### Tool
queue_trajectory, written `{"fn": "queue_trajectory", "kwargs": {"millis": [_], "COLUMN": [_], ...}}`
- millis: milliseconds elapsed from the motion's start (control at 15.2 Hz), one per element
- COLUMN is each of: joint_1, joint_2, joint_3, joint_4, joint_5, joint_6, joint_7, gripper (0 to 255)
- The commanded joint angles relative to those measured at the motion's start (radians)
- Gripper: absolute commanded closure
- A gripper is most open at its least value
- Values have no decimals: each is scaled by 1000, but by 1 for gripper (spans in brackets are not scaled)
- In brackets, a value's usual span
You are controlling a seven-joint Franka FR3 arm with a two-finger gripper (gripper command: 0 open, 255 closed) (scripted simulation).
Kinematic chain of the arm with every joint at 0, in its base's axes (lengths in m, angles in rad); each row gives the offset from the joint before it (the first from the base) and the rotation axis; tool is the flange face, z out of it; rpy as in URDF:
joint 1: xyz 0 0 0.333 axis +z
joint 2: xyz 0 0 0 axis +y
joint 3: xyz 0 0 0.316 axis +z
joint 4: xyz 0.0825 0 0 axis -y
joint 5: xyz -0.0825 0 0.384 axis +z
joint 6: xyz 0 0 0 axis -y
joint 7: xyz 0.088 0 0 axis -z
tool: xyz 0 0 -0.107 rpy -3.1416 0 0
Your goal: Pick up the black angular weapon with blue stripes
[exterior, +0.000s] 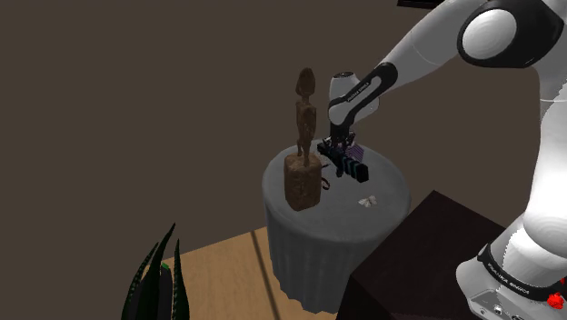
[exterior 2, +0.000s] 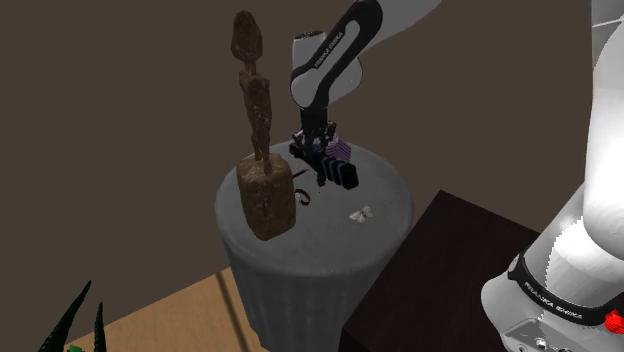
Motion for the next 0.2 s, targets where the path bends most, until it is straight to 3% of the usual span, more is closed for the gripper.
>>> {"fn": "queue_trajectory", "kwargs": {"millis": [0,132], "joint_1": [0,0], "joint_2": [-23,-24], "joint_3": [2,2], "joint_4": [-2,-2], "joint_5": [2,3], "joint_6": [-19,-21], "joint_7": [-1,-2], "gripper": [255,255]}}
